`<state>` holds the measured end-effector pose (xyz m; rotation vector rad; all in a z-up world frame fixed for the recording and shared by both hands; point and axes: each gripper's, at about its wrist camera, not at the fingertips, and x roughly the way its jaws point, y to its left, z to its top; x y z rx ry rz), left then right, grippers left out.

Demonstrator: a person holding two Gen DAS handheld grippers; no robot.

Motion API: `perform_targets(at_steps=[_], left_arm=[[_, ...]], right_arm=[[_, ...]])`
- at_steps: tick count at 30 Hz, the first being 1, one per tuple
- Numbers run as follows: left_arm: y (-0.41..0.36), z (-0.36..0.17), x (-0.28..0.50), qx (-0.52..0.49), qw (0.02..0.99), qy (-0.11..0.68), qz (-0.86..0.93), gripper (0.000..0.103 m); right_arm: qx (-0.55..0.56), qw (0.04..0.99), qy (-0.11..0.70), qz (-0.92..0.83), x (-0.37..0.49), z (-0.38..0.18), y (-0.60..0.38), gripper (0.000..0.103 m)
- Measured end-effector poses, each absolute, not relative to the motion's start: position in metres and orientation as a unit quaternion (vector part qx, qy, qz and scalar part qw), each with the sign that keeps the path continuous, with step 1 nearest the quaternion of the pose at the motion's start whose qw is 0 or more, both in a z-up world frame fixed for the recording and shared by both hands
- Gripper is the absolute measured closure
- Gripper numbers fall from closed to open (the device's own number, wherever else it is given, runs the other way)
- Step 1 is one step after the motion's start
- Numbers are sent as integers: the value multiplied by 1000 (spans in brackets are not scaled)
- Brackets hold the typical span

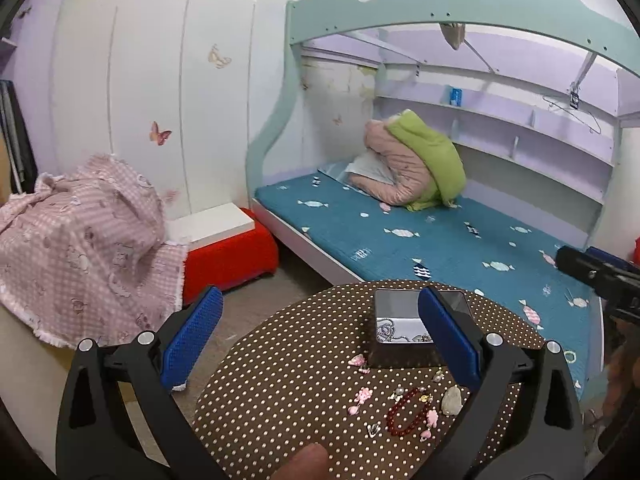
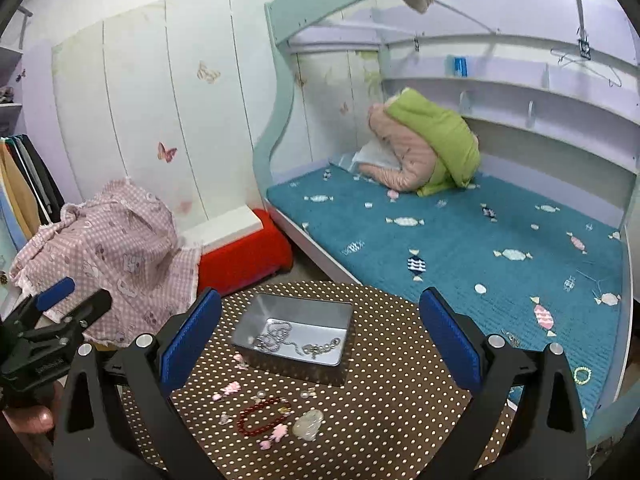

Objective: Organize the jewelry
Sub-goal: 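Open the left gripper over the box and withdraw both tools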

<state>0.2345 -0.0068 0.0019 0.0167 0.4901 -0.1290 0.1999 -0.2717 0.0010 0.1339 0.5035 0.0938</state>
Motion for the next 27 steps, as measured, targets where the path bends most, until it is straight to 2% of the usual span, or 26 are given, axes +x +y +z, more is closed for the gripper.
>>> perform_targets(at_steps=[7, 10, 18, 22, 27], left_arm=[[11, 4, 211, -11, 970, 236, -50, 5], [17, 0, 203, -10, 971, 234, -45, 5], [32, -19, 196, -10, 967, 244, -68, 5], [24, -29, 201, 13, 963, 253, -87, 5], [16, -52, 206, 22, 956, 278, -93, 5]], right_arm=[[73, 977, 195, 41, 160, 13, -261, 8], [36, 985, 166, 40, 144, 10, -249, 8], [33, 969, 246, 3, 140, -30, -235, 8], [63, 966, 251, -18, 129, -39, -239, 8], [46, 962, 268, -22, 126, -50, -240, 8]])
